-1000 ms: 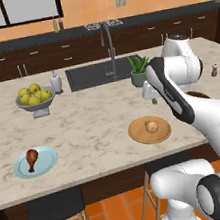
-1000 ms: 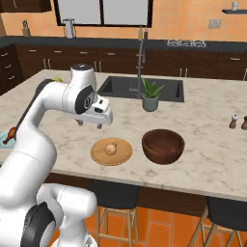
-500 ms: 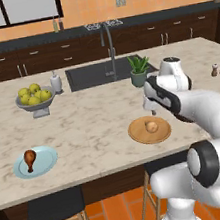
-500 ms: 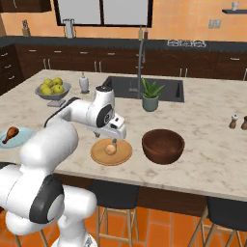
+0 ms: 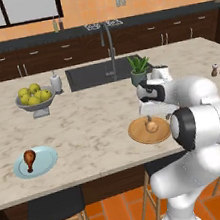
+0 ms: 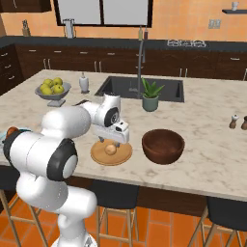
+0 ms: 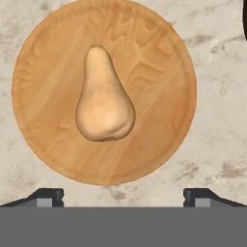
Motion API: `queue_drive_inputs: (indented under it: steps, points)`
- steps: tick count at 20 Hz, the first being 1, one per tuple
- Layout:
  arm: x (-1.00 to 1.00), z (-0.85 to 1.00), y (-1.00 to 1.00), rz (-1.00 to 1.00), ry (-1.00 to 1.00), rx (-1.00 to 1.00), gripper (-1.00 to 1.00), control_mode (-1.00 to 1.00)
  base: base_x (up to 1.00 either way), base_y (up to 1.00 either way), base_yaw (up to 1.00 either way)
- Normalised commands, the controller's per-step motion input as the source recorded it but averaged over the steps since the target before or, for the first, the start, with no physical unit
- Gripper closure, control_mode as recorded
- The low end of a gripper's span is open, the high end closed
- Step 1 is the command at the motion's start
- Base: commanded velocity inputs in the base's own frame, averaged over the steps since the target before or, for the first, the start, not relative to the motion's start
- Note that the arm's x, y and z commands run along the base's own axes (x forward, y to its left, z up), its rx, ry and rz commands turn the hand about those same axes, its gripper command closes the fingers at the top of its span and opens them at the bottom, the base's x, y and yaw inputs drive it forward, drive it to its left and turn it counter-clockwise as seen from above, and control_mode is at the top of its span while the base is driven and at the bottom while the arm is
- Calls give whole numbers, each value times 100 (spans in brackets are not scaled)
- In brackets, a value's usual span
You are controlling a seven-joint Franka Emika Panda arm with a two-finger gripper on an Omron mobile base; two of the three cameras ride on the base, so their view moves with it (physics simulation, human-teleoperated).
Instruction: Pick the chicken drumstick and squash from their plates and place them in the bowl. Then put the bowl in the fridge.
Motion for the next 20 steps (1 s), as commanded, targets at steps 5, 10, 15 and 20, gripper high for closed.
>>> queue_drive_inputs:
  steps: [5, 10, 15, 20]
  points:
    - [38, -56, 1, 0, -4, 0, -100, -100, 0, 0, 0]
    - [33, -46, 10, 0, -2, 0, -100, -100, 0, 0, 0]
    - [22, -38, 5, 0, -9, 0, -100, -100, 0, 0, 0]
    - [0, -27, 1, 0, -1, 0, 100, -100, 0, 0, 0]
